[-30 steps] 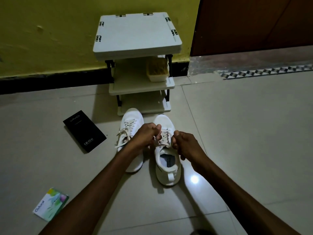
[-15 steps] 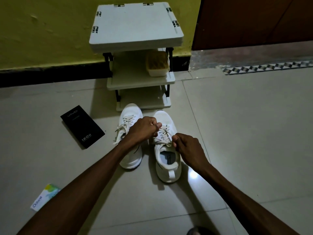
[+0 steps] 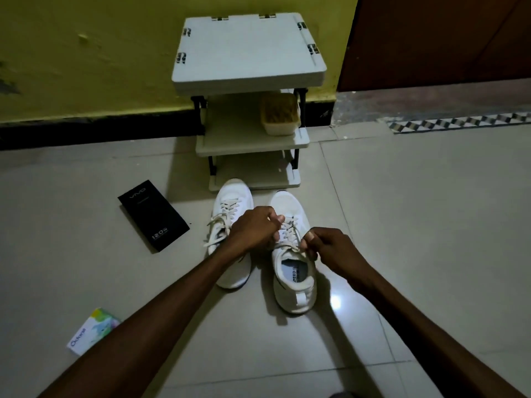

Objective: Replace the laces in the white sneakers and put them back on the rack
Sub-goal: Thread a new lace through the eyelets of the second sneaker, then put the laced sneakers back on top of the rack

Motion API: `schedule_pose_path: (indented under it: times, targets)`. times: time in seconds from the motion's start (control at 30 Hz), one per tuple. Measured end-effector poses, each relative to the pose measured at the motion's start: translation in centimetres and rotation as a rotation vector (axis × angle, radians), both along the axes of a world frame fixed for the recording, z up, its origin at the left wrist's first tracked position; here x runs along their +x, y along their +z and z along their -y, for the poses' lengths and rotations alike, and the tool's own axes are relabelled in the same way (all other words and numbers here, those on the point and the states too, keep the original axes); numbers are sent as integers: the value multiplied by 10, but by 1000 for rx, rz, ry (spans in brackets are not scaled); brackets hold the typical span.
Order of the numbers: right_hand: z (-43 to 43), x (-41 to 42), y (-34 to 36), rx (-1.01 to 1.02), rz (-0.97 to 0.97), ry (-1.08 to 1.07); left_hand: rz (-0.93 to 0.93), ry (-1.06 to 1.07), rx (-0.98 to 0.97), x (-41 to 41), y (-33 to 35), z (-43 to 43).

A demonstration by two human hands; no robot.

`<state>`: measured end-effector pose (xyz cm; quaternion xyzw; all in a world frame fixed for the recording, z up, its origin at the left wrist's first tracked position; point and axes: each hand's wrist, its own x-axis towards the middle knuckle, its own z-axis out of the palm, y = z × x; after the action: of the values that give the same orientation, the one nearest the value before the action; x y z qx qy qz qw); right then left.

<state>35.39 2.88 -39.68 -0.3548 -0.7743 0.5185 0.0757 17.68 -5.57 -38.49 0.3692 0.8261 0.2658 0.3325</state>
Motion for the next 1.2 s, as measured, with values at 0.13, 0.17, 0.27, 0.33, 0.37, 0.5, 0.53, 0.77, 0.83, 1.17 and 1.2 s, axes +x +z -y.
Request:
schedule_pose_path:
  times: [0.13,0.17,0.27,0.33,0.37,0.5,0.53,0.77,0.83,1.17,1.2]
  targets:
    - [14,10,21,336,136,130,-74,-124,-17,-9,12,21]
    - [24,12,25,409,186,173,-125,-150,-37,-7,15,26]
    - [50,18,24,546,404,349,-344,-139,-97,2,22,48]
    - [60,20,11,669,454,412,-534,-104,-78,7,21,67]
    - [64,19,7,697,434,406,-637,-118,-75,7,18,77]
    - [71,10,-1,695,353,389,-781,-184,-239,8,1,102]
    - [72,6,-1,697,346,387,-763,-197,-248,9,-4,105]
    - [60,-14,-8,726,305,361,-689,-107,21,21,-21,111]
    - [62,-14,-10,755,278,315,-707,-137,7,25,-23,113]
    - [58,-23,25,857,152,298,-607,-28,178,30,20,117]
    - [58,-22,35,874,127,304,-634,-36,194,31,31,118]
